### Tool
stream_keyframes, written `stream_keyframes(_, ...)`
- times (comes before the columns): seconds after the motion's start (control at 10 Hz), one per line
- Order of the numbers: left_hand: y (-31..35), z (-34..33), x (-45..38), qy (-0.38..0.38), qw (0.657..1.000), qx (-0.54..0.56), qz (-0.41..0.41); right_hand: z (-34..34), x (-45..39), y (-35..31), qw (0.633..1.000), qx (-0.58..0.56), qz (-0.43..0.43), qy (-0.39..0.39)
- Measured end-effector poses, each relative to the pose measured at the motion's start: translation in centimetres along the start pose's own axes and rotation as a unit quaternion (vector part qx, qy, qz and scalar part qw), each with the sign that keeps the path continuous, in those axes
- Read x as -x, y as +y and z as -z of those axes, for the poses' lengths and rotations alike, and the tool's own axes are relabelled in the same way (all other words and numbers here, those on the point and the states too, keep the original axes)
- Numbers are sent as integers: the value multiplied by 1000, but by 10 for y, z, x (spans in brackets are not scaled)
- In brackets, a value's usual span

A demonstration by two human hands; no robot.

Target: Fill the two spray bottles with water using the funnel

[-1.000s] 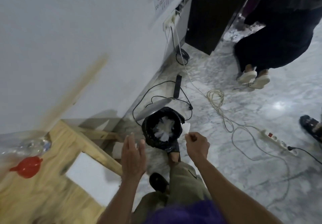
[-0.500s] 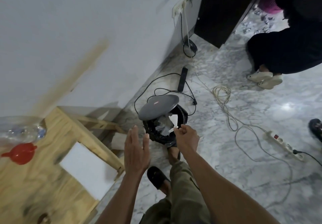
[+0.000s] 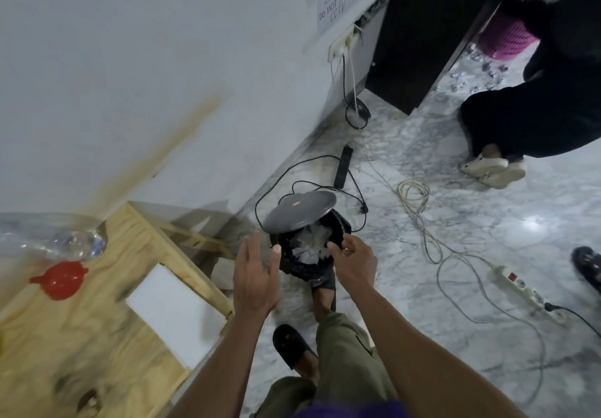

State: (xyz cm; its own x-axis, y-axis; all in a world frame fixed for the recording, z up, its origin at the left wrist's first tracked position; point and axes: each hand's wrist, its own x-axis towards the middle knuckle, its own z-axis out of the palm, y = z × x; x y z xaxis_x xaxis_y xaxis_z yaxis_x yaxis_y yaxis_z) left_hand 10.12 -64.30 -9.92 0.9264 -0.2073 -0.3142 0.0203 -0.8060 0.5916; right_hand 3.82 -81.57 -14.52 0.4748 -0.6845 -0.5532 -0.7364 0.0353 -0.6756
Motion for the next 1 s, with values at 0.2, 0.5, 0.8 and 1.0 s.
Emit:
stream_keyframes(0.2, -1, 17, 23, 1, 999, 29, -46, 15, 32, -15, 999, -10, 46, 21)
stream_keyframes(0.5, -51, 24, 100, 25, 995, 82, -45, 5, 106, 14, 994, 52, 94, -17)
stream_keyframes(0.8, -161, 46, 225, 132, 966, 128, 182, -39, 173, 30, 957, 137, 189, -173)
stream_keyframes(1.0, -197, 38, 324, 173, 922, 143, 315, -54, 224, 58, 902, 213, 251, -280)
